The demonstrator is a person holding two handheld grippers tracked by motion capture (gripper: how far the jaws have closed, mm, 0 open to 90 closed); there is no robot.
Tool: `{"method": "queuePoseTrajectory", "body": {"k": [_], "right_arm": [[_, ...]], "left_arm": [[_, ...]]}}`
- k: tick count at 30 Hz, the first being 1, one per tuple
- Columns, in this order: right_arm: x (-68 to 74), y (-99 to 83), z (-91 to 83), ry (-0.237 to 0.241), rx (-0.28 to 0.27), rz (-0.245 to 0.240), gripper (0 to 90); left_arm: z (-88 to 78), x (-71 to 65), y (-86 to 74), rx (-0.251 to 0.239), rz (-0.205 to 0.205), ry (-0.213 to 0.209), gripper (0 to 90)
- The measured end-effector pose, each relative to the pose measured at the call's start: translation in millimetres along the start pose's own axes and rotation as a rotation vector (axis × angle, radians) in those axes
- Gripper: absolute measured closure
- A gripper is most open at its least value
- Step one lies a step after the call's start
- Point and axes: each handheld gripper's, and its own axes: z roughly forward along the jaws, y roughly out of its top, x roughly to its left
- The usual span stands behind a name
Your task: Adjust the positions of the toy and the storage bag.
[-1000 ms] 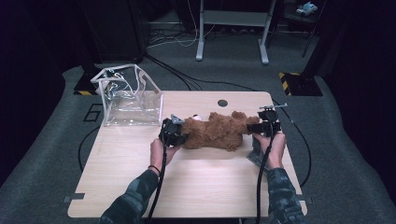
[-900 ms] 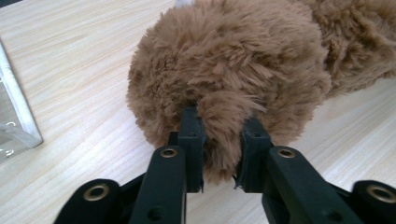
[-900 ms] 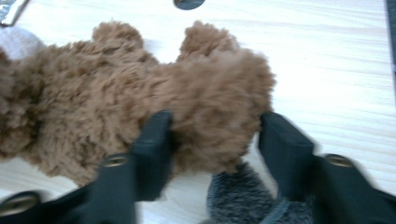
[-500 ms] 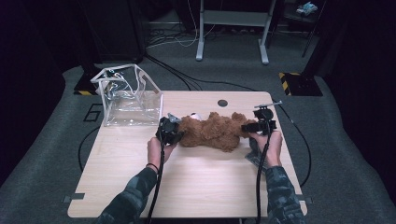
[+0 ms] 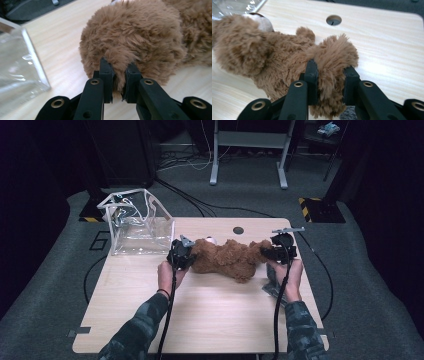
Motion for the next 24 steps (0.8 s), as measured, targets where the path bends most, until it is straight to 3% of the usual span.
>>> {"method": "queuePoseTrajectory", "body": {"k": [5, 8, 11, 13, 16, 20, 24], "right_arm": [[15.3, 0.2, -16.6, -0.007, -0.035, -0.024, 71.9], [29.6, -2.1, -24.2, -0.013, -0.037, -0.053, 71.9], [40.5, -11.0, -17.9, -0.020, 0.003, -0.062, 71.8], [41.0, -13.2, -15.4, -0.023, 0.010, -0.066, 71.8], [40.1, -17.7, -13.5, -0.021, 0.009, -0.049, 71.6], [40.0, -19.4, -14.2, -0.014, 0.005, -0.059, 71.3], [41.8, -19.7, -13.1, -0.015, 0.011, -0.058, 71.1]], "left_arm": [[3.9, 9.9, 11.5, 0.008, -0.003, 0.003, 80.7], [13.5, 12.2, 13.7, 0.039, -0.009, 0.005, 80.6], [23.2, 14.1, 10.5, 0.087, -0.022, -0.001, 78.5], [24.3, 15.3, 6.9, 0.089, -0.049, -0.008, 76.7], [18.5, 17.6, 5.3, 0.091, -0.063, -0.017, 64.3], [1.0, 16.9, 4.5, 0.066, -0.097, -0.068, 38.4], [-15.7, 0.0, 10.3, 0.023, -0.075, -0.136, 27.6]]}}
